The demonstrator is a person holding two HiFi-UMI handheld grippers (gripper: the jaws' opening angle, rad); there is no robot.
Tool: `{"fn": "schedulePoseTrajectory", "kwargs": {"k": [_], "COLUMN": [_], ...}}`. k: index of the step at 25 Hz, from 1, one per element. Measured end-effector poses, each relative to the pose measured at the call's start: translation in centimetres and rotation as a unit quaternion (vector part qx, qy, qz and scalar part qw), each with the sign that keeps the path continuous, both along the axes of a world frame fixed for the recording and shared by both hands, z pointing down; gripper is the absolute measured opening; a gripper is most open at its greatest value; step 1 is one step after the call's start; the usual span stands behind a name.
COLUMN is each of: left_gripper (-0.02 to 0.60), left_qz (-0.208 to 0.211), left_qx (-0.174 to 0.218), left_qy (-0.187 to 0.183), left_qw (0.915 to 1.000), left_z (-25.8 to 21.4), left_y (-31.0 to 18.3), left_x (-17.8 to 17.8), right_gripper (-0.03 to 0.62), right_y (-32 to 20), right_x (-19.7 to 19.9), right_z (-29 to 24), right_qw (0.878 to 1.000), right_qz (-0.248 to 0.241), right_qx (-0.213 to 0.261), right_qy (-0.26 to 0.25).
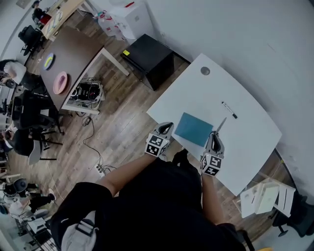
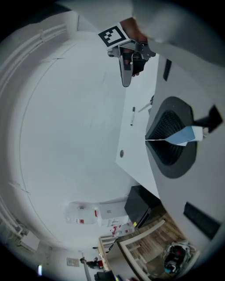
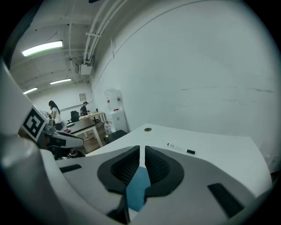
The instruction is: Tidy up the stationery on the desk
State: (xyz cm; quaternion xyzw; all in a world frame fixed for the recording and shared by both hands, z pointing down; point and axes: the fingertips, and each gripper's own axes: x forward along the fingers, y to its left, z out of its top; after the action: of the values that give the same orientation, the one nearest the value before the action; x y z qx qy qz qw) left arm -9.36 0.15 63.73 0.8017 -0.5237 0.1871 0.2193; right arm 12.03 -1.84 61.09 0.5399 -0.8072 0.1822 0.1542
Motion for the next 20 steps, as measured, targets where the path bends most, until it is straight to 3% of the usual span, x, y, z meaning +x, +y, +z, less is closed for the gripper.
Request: {"fn": "schedulePoseTrajectory", "kwargs": {"k": [3, 6, 9, 11, 15, 18, 20], "left_gripper": [0.017, 0.018, 0.096, 0.109, 0.118, 0.120, 0.123], "left_qz": [0.019, 0.066, 0.108, 0.115, 0.139, 0.161, 0.168], "left_qx": [-0.043, -0.089, -0.138, -0.170, -0.245, -0.266, -0.262], "left_qy": [-0.011, -0.010, -0.005, 0.008, 0.043, 0.036, 0.028], "left_qw": [0.9988, 0.9938, 0.9845, 0.9786, 0.9585, 0.9498, 0.9500], "left_z": [3.1, 6.0, 8.8, 10.5, 13.9, 15.4, 15.7], "left_y": [-0.6, -0.3, 0.0, 0.1, 1.0, 1.1, 0.8], "left_x": [1.1, 2.5, 3.1, 2.8, 3.0, 3.0, 3.0], "right_gripper": [0.035, 0.037, 0.037, 0.047, 0.095, 0.098, 0.098], "right_y": [-0.1, 0.1, 0.2, 0.2, 0.3, 0.6, 1.0], "right_x": [0.7, 1.7, 2.2, 2.2, 1.8, 1.5, 1.4], "right_z": [3.2, 5.8, 8.2, 9.5, 12.9, 15.2, 16.4], "right_qw": [0.999, 0.998, 0.995, 0.992, 0.985, 0.975, 0.969], "right_qz": [-0.009, 0.001, 0.004, 0.008, 0.024, 0.056, 0.071], "right_qx": [-0.040, -0.064, -0.096, -0.115, -0.166, -0.211, -0.235], "right_qy": [0.004, 0.019, 0.031, 0.042, 0.048, 0.033, 0.022]}}
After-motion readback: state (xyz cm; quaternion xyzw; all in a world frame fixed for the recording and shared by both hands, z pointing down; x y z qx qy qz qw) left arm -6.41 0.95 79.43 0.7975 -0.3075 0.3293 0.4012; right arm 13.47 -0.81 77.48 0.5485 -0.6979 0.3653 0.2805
